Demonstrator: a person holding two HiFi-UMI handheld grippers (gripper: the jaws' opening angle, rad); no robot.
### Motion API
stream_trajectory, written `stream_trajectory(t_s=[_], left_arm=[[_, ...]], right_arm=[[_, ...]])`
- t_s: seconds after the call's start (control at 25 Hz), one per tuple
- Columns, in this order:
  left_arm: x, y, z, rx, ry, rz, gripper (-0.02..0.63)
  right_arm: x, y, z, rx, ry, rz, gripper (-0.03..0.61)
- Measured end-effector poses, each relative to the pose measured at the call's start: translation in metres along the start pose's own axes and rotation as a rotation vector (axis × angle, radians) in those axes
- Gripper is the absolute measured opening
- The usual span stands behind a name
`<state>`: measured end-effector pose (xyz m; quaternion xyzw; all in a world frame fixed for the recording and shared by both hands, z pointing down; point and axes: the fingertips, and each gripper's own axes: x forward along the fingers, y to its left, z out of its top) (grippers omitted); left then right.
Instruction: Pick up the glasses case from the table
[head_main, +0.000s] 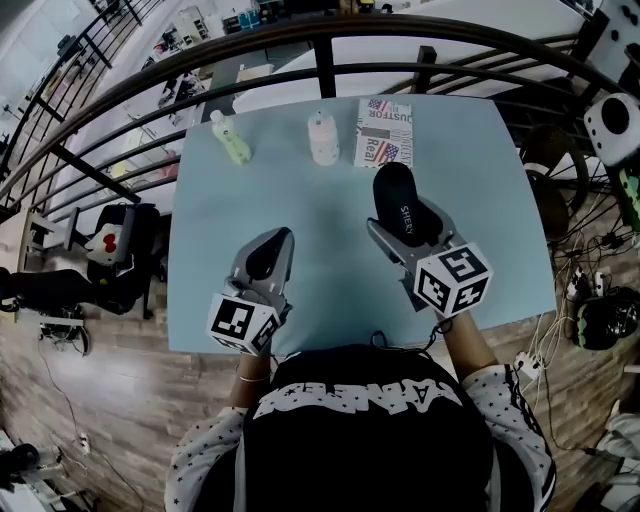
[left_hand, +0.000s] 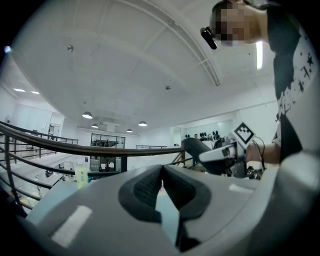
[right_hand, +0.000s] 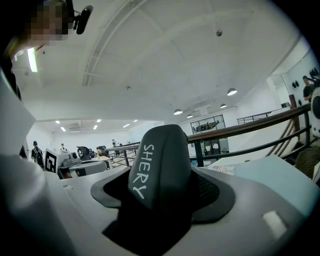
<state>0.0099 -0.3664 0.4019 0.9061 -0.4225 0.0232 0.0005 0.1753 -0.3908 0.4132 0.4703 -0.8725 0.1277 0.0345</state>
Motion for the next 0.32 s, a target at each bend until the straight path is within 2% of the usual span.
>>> stream_trajectory(t_s=[0.32], left_arm=[[-0.0015, 0.0001, 0.0013, -0.003, 0.005, -0.001, 0.000]], right_arm=[[0.0016, 0.0029, 0.0007, 0.000, 0.001, 0.006, 0.371]])
